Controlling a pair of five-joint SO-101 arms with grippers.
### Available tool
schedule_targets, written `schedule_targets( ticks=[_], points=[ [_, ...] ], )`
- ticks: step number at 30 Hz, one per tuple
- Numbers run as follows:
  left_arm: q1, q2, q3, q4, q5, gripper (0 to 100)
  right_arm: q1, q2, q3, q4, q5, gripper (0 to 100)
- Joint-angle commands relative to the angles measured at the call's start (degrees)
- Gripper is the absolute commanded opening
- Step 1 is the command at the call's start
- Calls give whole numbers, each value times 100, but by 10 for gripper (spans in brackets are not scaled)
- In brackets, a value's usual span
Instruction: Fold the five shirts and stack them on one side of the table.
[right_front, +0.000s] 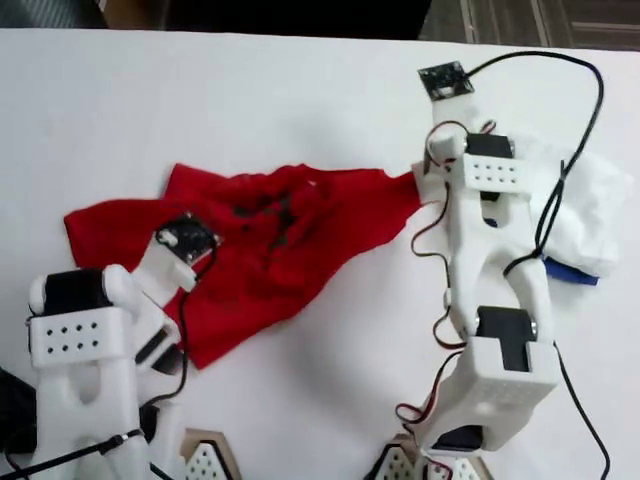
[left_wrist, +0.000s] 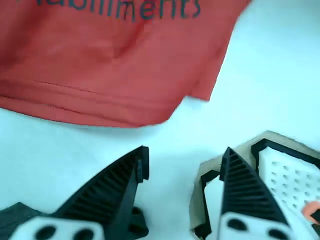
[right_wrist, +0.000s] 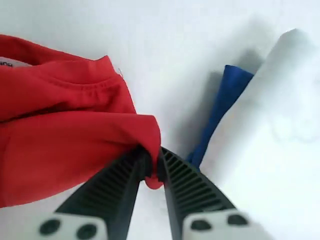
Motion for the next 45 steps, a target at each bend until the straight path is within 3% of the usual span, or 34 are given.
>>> schedule_targets(
  ticks=[1, 6, 13, 19, 25, 34, 38, 42, 45],
  points=[
    [44, -62, -180, -167, -105, 252, 242, -382, -141, -242, 141, 22],
    [70, -53, 549, -1459, -26, 252, 321, -409, -132, -330, 246, 22],
    [70, 0, 1877, -4018, 651, 252, -127, -391, -97, -198, 220, 22],
    [-70, 1758, 1015, -4343, 756, 252, -259, -391, -97, -127, 220, 22],
    [-404, 4624, -1640, -3393, 756, 252, -268, -391, -97, -127, 220, 23],
    [-677, 6840, -5710, -2048, 756, 225, -251, -391, -97, -127, 220, 23],
    [-651, 8026, -7547, -932, 791, 225, -251, -391, -97, -127, 220, 23],
    [-545, 8484, -9103, 545, 756, 222, -251, -391, -97, -145, 220, 23],
    [-422, 8088, -9446, 668, 721, 225, -251, -391, -97, -154, 220, 23]
  ],
)
